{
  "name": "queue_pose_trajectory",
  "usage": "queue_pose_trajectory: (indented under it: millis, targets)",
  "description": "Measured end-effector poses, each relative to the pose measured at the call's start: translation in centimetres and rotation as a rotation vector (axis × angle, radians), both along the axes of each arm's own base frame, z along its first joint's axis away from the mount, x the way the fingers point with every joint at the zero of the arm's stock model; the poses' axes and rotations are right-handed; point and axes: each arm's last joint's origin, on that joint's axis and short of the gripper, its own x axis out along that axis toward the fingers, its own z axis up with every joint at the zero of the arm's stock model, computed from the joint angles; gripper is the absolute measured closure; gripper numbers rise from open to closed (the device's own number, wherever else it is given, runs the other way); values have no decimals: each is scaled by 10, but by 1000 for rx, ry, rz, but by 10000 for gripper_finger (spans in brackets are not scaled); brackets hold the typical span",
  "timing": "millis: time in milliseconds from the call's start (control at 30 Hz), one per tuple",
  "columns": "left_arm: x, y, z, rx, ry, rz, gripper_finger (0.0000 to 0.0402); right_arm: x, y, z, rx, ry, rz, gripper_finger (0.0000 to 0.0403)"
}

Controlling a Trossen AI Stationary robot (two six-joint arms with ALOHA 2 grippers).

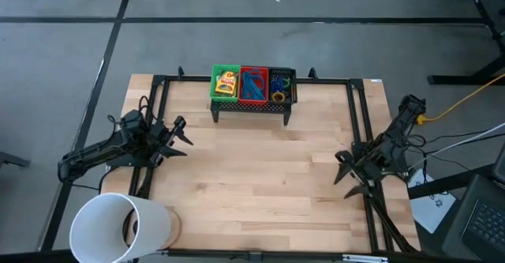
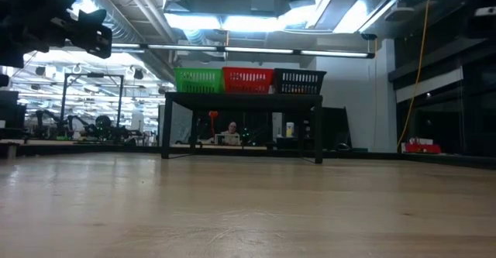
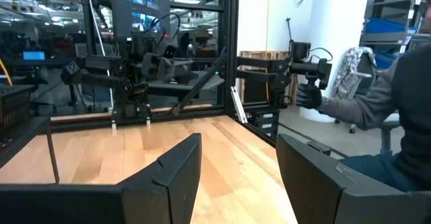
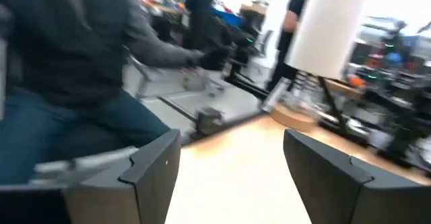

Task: Pick & Place Office Desk Supplies
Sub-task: Return to Home Position

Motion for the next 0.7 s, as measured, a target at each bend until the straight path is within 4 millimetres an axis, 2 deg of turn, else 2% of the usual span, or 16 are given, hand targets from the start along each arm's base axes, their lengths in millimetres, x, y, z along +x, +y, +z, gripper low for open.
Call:
queue_pose_trajectory:
  millis: [200, 367, 567, 700]
  targets:
    - [0, 0, -2, -11, 24, 0, 208, 12, -4, -8, 59, 161, -108, 140]
    - [1, 1, -5, -21, 49, 16, 211, 14, -2, -12, 137, 296, -63, 140]
    - [0, 1, 0, 57, -29, 41, 211, 14, -2, -11, 94, 250, -38, 140]
    - [1, 2, 0, 48, -19, 65, 208, 16, -4, -10, 33, 177, -144, 140]
